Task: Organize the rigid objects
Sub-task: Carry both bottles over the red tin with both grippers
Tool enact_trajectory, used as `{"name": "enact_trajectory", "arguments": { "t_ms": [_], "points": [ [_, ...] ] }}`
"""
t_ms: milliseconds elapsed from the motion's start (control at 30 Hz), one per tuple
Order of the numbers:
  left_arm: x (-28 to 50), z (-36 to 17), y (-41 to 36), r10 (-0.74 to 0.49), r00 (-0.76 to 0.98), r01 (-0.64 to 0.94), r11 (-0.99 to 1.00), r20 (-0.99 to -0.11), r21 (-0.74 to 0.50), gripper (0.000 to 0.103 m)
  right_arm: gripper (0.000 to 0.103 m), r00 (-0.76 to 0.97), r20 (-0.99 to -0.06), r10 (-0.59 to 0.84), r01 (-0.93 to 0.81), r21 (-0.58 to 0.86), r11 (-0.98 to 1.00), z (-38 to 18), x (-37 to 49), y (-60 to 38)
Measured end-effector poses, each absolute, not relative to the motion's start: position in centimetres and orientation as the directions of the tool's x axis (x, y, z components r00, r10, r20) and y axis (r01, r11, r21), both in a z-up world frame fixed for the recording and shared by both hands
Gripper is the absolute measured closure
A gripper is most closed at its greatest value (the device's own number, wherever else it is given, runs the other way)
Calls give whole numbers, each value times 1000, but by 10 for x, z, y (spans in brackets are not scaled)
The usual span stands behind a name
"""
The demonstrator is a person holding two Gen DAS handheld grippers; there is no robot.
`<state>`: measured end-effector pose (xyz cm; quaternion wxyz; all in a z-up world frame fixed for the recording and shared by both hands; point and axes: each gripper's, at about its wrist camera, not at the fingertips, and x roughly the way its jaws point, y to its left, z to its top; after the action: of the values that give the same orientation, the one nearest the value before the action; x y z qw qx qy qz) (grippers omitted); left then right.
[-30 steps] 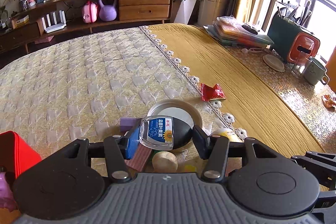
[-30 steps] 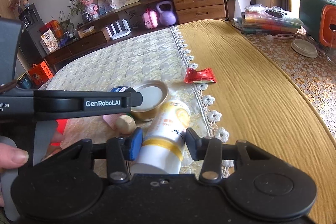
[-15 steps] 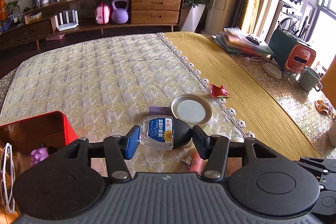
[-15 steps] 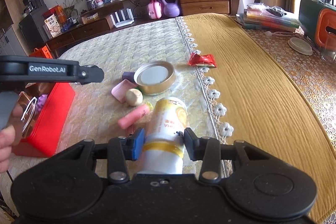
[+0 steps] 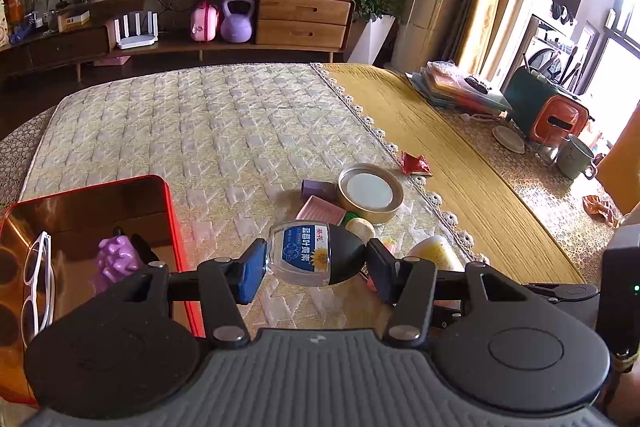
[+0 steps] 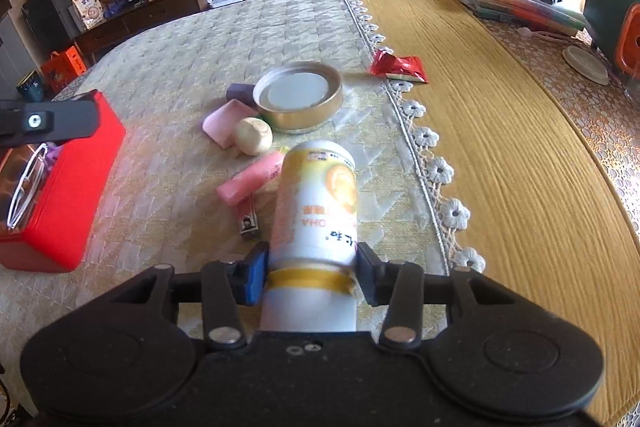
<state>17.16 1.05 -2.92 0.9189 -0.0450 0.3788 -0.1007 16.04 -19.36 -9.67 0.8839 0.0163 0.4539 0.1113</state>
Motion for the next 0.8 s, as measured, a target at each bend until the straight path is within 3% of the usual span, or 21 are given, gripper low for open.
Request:
{"name": "enact_trajectory", "arguments": {
  "t_ms": [800],
  "points": [
    [143,-11,143,-108,718,-23,984,-687,-179,50,59,638,-673,374,-374,154,915,-8,133,-103]
  ]
}}
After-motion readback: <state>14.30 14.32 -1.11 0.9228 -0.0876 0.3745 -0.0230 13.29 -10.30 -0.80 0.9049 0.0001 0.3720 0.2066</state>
